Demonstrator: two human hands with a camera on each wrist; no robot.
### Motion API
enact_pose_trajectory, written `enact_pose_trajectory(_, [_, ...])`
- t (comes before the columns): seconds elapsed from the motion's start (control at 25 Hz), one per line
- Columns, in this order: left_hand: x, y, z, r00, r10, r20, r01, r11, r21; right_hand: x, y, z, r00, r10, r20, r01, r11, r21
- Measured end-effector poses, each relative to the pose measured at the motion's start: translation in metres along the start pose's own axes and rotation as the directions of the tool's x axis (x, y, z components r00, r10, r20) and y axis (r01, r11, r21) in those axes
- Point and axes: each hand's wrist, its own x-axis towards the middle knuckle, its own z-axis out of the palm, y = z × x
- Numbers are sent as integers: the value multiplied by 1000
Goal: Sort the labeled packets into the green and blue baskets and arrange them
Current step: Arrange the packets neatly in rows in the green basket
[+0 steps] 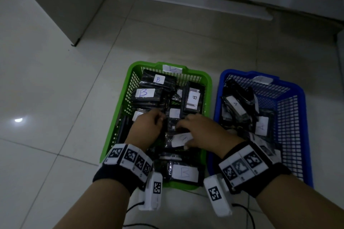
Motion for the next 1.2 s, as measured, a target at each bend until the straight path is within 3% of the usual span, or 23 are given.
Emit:
enact_pose_trajectory(0.08, [-6,0,3,998,11,59,-15,998,55,-2,-4,8,1000,14,-6,-14,999,-45])
enact_pose_trajectory(0.28, [-13,2,7,994,25,106,-17,997,-80,-2,-10,14,992,86,-93,-87,996,-2])
enact_pose_trajectory(0.56, [-13,-5,0,997,66,39,-62,994,-90,-6,-11,9,958,149,-246,-185,974,-128])
enact_pose_trajectory(0.68, [-14,-7,-4,991,114,65,-106,988,-110,-2,-10,10,950,192,-245,-245,948,-204])
enact_pose_trajectory(0.84, [-28,-9,-17,982,173,75,-182,974,133,-12,-18,22,923,203,-327,-276,941,-195])
enact_pose_trajectory(0.92, [-34,-16,-24,974,175,142,-211,928,306,-22,-28,24,898,138,-418,-202,973,-113])
enact_pose_trajectory(0.96, [-37,-21,-25,970,157,188,-219,899,379,-27,-34,24,903,112,-414,-141,989,-40])
enact_pose_trajectory(1.04, [-44,-32,-25,963,125,238,-222,870,440,-37,-47,27,962,97,-256,-87,995,47])
enact_pose_trajectory(1.12, [-55,-39,-25,965,141,222,-220,896,386,-44,-56,34,994,105,-43,-106,994,-18])
enact_pose_trajectory(1.2, [-68,-42,-27,967,182,178,-229,928,295,-47,-57,41,991,133,15,-132,989,-73])
